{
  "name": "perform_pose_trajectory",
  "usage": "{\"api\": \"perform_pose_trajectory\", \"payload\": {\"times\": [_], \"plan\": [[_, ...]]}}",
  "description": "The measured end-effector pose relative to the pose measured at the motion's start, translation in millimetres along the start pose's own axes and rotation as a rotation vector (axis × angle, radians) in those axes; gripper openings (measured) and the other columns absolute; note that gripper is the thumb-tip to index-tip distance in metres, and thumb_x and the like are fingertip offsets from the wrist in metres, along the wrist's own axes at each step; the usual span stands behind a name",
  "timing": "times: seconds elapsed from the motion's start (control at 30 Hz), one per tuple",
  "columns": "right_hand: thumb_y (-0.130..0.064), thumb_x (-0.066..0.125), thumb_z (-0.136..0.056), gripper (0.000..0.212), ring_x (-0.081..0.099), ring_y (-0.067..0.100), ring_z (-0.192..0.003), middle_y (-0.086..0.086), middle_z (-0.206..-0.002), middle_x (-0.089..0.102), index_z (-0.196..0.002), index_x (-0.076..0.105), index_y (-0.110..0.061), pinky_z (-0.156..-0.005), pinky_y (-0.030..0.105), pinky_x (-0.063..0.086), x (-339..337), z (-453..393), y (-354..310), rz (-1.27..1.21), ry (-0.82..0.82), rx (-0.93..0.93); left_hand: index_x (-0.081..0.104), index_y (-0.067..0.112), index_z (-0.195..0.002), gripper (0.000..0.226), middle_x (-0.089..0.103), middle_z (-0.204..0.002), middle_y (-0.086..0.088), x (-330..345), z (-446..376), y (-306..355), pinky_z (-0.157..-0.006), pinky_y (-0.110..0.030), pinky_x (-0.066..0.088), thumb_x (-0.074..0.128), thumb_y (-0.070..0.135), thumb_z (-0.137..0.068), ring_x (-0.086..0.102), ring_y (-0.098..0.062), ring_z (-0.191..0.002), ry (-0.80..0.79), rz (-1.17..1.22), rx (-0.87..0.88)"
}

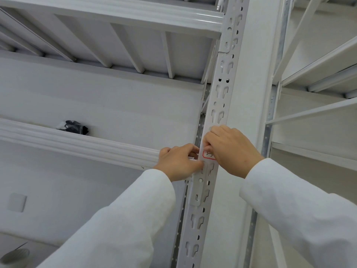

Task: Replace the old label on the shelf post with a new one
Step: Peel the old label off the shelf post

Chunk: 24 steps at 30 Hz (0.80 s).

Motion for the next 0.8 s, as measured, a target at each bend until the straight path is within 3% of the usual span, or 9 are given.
{"api": "perform_pose_trajectory", "payload": {"times": [0.1, 0.2, 0.33, 0.43, 0.6, 0.8], "plan": [[-0.013, 0.061, -0.084, 0.01, 0.047, 0.025, -0.065, 0.004, -0.073, 0.053, -0.075, 0.056, -0.014, -0.056, 0.032, 0.031, -1, 0, 0, -0.015, -0.035, 0.008, 0.053, 0.035, -0.118, 0.034, 0.063, -0.121, 0.017, 0, 0, 0, -0.098, -0.027, 0.017, 0.05, 0.043, -0.085, 0.049, -0.008, -0.119, 0.0, -0.002, 0.001], [-0.02, 0.049, -0.092, 0.011, 0.043, 0.018, -0.08, -0.006, -0.082, 0.046, -0.087, 0.058, -0.015, -0.071, 0.032, 0.039, -1, -1, 2, -0.167, -0.096, 0.102, 0.053, 0.036, -0.117, 0.034, 0.063, -0.119, 0.018, 0, 0, -1, -0.096, -0.025, 0.017, 0.05, 0.042, -0.084, 0.049, -0.008, -0.118, -0.002, 0.007, 0.001], [-0.022, 0.048, -0.092, 0.011, 0.044, 0.006, -0.073, -0.016, -0.079, 0.043, -0.092, 0.059, -0.02, -0.071, 0.028, 0.041, -6, -2, 11, -0.442, -0.048, 0.231, 0.053, 0.036, -0.117, 0.033, 0.063, -0.119, 0.018, 1, 0, -2, -0.097, -0.026, 0.017, 0.051, 0.042, -0.084, 0.049, -0.008, -0.119, 0.0, 0.009, -0.002], [-0.027, 0.055, -0.089, 0.013, 0.048, 0.008, -0.075, -0.01, -0.092, 0.045, -0.099, 0.062, -0.025, -0.068, 0.028, 0.046, -11, -1, 12, -0.37, -0.105, 0.166, 0.053, 0.036, -0.116, 0.032, 0.063, -0.119, 0.017, 0, 0, -1, -0.099, -0.027, 0.017, 0.051, 0.042, -0.085, 0.049, -0.009, -0.119, 0.007, 0.003, 0.0], [-0.031, 0.066, -0.082, 0.008, 0.046, 0.014, -0.084, -0.01, -0.096, 0.037, -0.088, 0.067, -0.027, -0.07, 0.031, 0.045, -15, 1, 13, -0.238, -0.1, 0.113, 0.053, 0.035, -0.117, 0.033, 0.063, -0.119, 0.017, 0, 0, -1, -0.101, -0.028, 0.017, 0.051, 0.042, -0.084, 0.049, -0.008, -0.118, 0.004, 0.006, 0.003], [-0.026, 0.07, -0.076, 0.002, 0.035, 0.01, -0.08, 0.0, -0.093, 0.051, -0.077, 0.071, -0.024, -0.074, 0.03, 0.029, -11, -3, 10, -0.145, -0.013, 0.043, 0.053, 0.035, -0.117, 0.032, 0.063, -0.12, 0.016, -1, 1, 0, -0.101, -0.028, 0.019, 0.051, 0.043, -0.086, 0.049, -0.009, -0.118, 0.01, -0.004, 0.002]]}}
Point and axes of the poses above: each hand's wrist, its own z-axis away from the middle knuckle, its own x-axis out of the palm, y = z × x, the point moved 2 cm from there along -z, towards the middle knuckle
